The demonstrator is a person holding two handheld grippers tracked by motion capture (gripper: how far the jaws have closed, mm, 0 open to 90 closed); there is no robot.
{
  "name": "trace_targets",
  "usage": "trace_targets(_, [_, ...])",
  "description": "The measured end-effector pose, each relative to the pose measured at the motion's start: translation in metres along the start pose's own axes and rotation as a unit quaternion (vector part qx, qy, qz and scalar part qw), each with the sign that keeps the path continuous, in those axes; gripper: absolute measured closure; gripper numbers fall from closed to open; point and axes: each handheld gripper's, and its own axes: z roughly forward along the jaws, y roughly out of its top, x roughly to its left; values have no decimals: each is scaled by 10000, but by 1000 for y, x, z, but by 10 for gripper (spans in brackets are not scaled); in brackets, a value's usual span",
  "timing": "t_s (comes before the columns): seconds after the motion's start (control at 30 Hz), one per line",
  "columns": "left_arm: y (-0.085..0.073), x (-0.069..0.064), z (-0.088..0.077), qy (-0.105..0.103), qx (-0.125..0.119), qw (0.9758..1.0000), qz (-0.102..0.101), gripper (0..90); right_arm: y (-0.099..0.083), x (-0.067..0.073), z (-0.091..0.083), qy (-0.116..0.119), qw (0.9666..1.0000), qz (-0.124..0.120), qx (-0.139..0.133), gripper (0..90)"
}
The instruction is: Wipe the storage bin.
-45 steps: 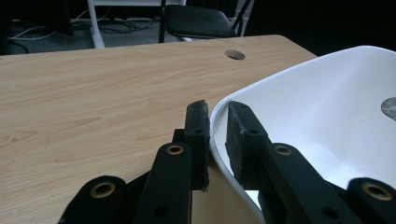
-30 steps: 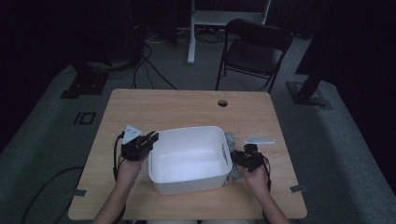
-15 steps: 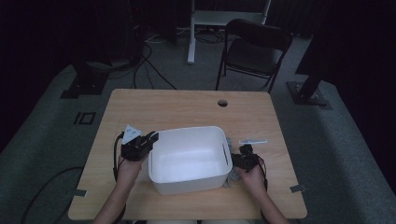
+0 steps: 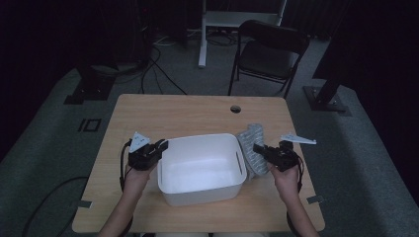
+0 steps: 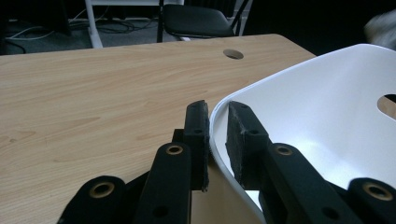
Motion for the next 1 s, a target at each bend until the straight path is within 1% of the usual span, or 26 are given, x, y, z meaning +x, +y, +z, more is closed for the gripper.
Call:
trace_targets(0.03, [0,0,0,4,-1,10000,-2,783,4,4,-5,43,9999,-44,-109,776])
trace_targets(0.07, [0,0,0,4,-1,10000,-2,783,4,4,-5,43,9999,-44,-109,776])
trace_targets(0.1, [0,0,0,4,-6,10000,-9,783,12,11,-14,231,9992,-107,-305,776])
trace_targets(0.13, [0,-1,0,1,-9,10000,-16,783,16,16,-18,334,9985,-135,-417,776])
trace_targets(0.17, [0,-1,0,1,-9,10000,-16,783,16,16,-18,334,9985,-135,-417,776])
trace_targets(0.2, [0,-1,0,1,-10,10000,-16,783,18,18,-19,425,9979,-123,-481,776])
trace_targets(0.23, [0,-1,0,-1,-10,10000,-19,783,21,22,-19,524,9968,-166,-575,776])
trace_targets(0.27, [0,-1,0,-3,-9,10000,-17,783,21,22,-19,524,9968,-166,-575,776])
trace_targets(0.3, [0,-1,0,-6,-7,10000,-12,783,21,21,-12,559,9969,-161,-533,776])
trace_targets(0.33, [0,-1,0,-9,-8,10000,-9,783,21,21,-12,559,9969,-161,-533,776])
trace_targets(0.37, [0,-1,0,-7,-8,10000,-13,783,20,19,-7,526,9974,-147,-477,776])
trace_targets(0.4, [0,-1,1,9,-20,10000,-19,783,15,17,7,508,9982,-133,-278,776])
trace_targets(0.47, [0,-2,1,11,-30,10000,-29,783,10,18,19,447,9988,-213,-42,776])
trace_targets(0.5, [0,-2,1,13,-25,10000,-24,783,10,18,19,447,9988,-213,-42,776])
trace_targets(0.53, [0,-2,1,25,-29,10000,-32,783,6,19,25,425,9988,-246,58,777])
trace_targets(0.57, [0,-3,1,51,-27,10000,-36,783,3,19,29,457,9987,-238,31,778])
trace_targets(0.6, [0,-3,1,71,-16,10000,-23,783,2,17,29,507,9986,-161,9,778])
trace_targets(0.63, [0,-3,1,77,-13,10000,-24,783,2,15,29,523,9984,-188,55,779])
trace_targets(0.67, [0,-4,1,87,-20,10000,-37,783,2,16,30,497,9985,-236,28,780])
trace_targets(0.77, [0,-4,1,106,-19,9999,-23,784,1,18,31,431,9987,-260,29,781])
trace_targets(0.8, [0,-4,1,103,-23,9999,-39,784,1,19,31,340,9989,-320,45,781])
trace_targets(0.87, [0,-4,1,105,-21,9999,-33,784,0,18,31,359,9990,-282,20,781])
trace_targets(0.9, [0,-4,1,106,-21,9999,-32,784,-1,18,32,324,9990,-293,-3,782])
trace_targets(0.93, [0,-4,1,104,-25,9999,-41,784,-2,18,33,313,9993,-227,17,782])
trace_targets(1.0, [0,-4,1,97,-20,9999,-27,784,-2,18,33,292,9992,-261,1,782])
